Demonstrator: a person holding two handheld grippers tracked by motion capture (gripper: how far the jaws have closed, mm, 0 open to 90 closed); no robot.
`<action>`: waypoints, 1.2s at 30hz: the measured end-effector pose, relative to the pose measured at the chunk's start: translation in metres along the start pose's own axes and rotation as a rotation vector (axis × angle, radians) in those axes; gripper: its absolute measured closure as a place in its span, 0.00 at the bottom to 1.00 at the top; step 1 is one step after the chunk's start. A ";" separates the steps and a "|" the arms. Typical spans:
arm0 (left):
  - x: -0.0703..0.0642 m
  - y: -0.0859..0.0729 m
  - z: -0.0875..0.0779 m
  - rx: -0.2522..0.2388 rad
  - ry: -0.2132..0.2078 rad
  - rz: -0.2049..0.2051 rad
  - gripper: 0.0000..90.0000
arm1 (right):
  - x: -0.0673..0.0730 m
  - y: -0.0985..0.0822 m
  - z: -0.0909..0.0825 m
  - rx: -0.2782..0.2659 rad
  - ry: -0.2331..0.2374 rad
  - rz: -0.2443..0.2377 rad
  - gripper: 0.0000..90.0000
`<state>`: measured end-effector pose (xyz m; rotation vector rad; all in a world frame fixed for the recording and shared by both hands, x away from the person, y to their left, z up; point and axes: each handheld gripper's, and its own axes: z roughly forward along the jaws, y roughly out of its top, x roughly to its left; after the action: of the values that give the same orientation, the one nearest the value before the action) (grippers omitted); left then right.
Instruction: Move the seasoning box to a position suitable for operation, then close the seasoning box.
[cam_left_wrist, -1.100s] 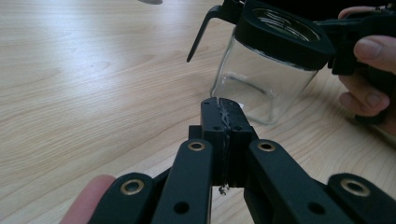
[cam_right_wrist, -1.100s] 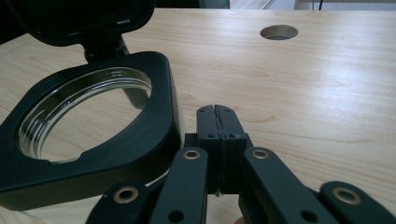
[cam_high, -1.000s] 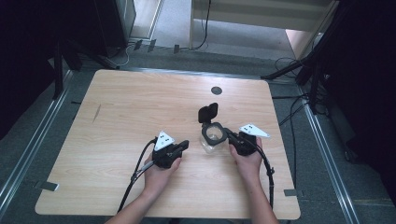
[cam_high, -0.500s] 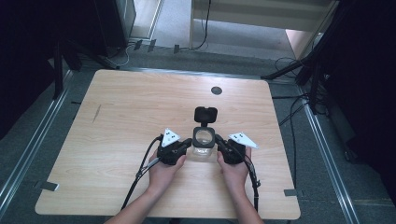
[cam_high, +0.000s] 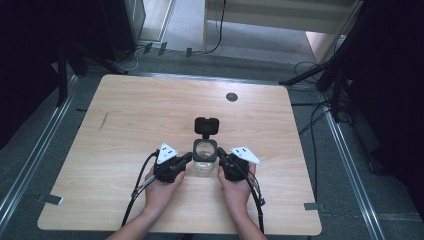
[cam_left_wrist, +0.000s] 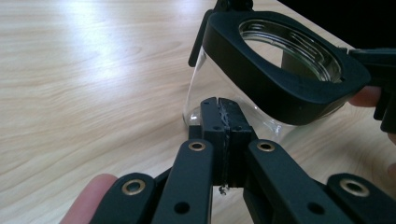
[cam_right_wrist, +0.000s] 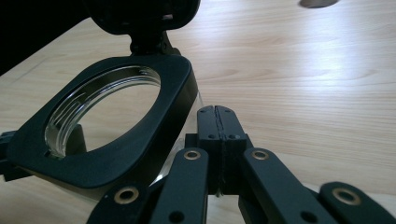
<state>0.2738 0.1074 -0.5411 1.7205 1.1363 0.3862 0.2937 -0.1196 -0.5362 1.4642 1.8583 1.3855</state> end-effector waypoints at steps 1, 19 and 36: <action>0.003 -0.001 -0.002 0.005 -0.012 -0.005 1.00 | 0.002 0.001 0.001 0.009 0.031 0.001 1.00; -0.004 -0.022 -0.023 -0.016 -0.175 0.178 0.99 | 0.005 0.086 0.000 -0.107 0.048 -0.077 1.00; -0.013 -0.018 -0.012 0.023 -0.163 0.219 1.00 | 0.037 0.136 0.021 -0.027 0.097 -0.127 1.00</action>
<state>0.2496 0.1050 -0.5484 1.8676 0.8410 0.3597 0.3642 -0.0826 -0.4182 1.2631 1.9477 1.4375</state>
